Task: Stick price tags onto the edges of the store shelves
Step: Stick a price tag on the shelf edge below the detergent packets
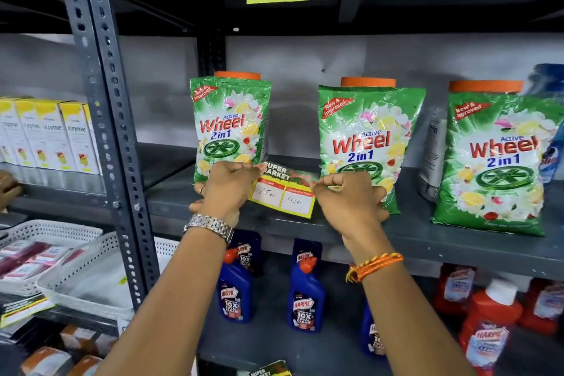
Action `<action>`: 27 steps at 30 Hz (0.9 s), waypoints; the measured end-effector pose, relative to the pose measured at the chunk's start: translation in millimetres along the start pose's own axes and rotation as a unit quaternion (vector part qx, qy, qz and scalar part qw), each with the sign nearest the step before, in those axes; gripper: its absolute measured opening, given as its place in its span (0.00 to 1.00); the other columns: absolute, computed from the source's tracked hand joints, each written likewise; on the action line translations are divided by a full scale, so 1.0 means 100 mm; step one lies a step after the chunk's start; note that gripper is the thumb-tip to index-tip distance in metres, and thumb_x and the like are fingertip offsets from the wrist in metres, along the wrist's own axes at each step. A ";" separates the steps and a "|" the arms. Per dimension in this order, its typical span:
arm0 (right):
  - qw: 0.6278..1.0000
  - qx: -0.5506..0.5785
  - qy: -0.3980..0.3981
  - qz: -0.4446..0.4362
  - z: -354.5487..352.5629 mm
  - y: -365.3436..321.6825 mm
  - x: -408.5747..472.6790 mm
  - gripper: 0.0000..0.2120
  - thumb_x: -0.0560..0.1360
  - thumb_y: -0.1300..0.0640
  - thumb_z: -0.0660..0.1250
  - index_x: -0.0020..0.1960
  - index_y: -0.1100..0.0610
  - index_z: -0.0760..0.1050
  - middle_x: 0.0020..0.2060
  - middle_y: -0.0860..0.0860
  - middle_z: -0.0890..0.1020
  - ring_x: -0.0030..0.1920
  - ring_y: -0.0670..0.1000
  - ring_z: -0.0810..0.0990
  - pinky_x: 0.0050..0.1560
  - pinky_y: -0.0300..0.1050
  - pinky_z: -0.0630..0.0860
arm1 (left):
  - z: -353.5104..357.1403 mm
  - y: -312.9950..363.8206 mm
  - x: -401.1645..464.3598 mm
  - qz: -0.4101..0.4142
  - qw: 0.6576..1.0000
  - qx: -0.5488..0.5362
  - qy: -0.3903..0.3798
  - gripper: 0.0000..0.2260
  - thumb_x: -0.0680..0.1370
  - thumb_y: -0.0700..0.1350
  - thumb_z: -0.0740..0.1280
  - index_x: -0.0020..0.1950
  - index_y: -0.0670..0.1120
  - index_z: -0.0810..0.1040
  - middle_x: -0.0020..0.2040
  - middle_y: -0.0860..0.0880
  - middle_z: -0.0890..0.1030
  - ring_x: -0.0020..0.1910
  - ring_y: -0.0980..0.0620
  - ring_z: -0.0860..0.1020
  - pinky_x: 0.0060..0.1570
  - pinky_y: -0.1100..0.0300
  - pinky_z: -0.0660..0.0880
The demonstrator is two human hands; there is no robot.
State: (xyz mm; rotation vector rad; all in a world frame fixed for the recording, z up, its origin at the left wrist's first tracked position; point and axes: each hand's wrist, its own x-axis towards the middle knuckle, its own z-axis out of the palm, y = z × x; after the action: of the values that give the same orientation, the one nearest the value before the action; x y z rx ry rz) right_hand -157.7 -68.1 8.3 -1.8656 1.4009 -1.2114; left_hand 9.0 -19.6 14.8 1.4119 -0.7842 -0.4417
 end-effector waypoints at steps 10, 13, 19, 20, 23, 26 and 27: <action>0.989 0.097 -0.087 -0.072 -0.14 0.10 0.02 0.26 0.52 0.25 0.73 0.42 0.40 0.83 0.54 0.51 0.80 0.67 0.60 0.71 0.70 0.69 0.65 | -0.29 0.01 -0.13 0.076 0.993 0.011 -0.087 0.04 0.70 0.49 0.76 0.36 0.53 0.88 0.42 0.57 0.88 0.66 0.47 0.77 0.76 0.42 0.61; 0.992 0.051 -0.069 -0.096 -0.26 0.08 -0.07 0.11 0.68 0.42 0.78 0.36 0.47 0.79 0.51 0.42 0.73 0.63 0.51 0.64 0.70 0.62 0.62 | -0.37 -0.06 -0.15 0.094 0.986 0.043 -0.134 0.13 0.63 0.59 0.76 0.42 0.53 0.90 0.47 0.53 0.89 0.66 0.49 0.77 0.76 0.41 0.61; 0.991 0.004 -0.068 -0.119 -0.22 0.11 -0.23 0.17 0.58 0.29 0.73 0.29 0.43 0.79 0.50 0.41 0.72 0.62 0.51 0.65 0.58 0.55 0.60 | -0.46 -0.20 -0.17 0.092 0.978 0.078 -0.169 0.29 0.55 0.76 0.78 0.42 0.55 0.89 0.47 0.56 0.89 0.72 0.40 0.72 0.75 0.30 0.58; 0.990 0.005 -0.063 -0.125 -0.19 0.13 -0.25 0.17 0.57 0.29 0.73 0.29 0.42 0.80 0.49 0.41 0.72 0.62 0.51 0.66 0.60 0.57 0.62 | -0.47 -0.21 -0.18 0.096 0.977 0.081 -0.171 0.23 0.58 0.71 0.80 0.41 0.55 0.89 0.45 0.56 0.89 0.71 0.46 0.74 0.77 0.36 0.59; 0.989 -0.011 -0.032 -0.147 -0.14 0.17 -0.32 0.12 0.60 0.35 0.75 0.28 0.39 0.76 0.50 0.41 0.72 0.62 0.49 0.63 0.57 0.54 0.60 | -0.49 -0.24 -0.30 0.138 0.974 0.109 -0.146 0.05 0.71 0.51 0.81 0.36 0.56 0.87 0.43 0.60 0.87 0.58 0.67 0.77 0.35 0.77 0.61; 0.985 -0.052 0.006 -0.164 -0.05 0.21 -0.43 0.09 0.62 0.36 0.75 0.33 0.39 0.79 0.54 0.40 0.70 0.60 0.47 0.58 0.54 0.51 0.54 | -0.51 -0.36 -0.35 0.134 0.976 0.129 -0.117 0.10 0.71 0.47 0.80 0.51 0.49 0.88 0.52 0.60 0.82 0.58 0.70 0.72 0.44 0.80 0.57; 0.984 -0.068 0.015 -0.165 -0.01 0.23 -0.47 0.08 0.63 0.37 0.76 0.36 0.40 0.82 0.56 0.40 0.69 0.61 0.48 0.57 0.54 0.50 0.53 | -0.52 -0.43 -0.34 0.122 0.978 0.126 -0.112 0.16 0.71 0.46 0.80 0.56 0.43 0.86 0.48 0.64 0.83 0.55 0.76 0.70 0.44 0.83 0.57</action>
State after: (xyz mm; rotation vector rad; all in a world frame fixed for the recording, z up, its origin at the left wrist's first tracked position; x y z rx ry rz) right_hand -172.9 -31.6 -26.5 -2.2505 1.2498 -1.3314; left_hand 30.2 34.4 -33.4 1.4905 -1.2161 -0.3206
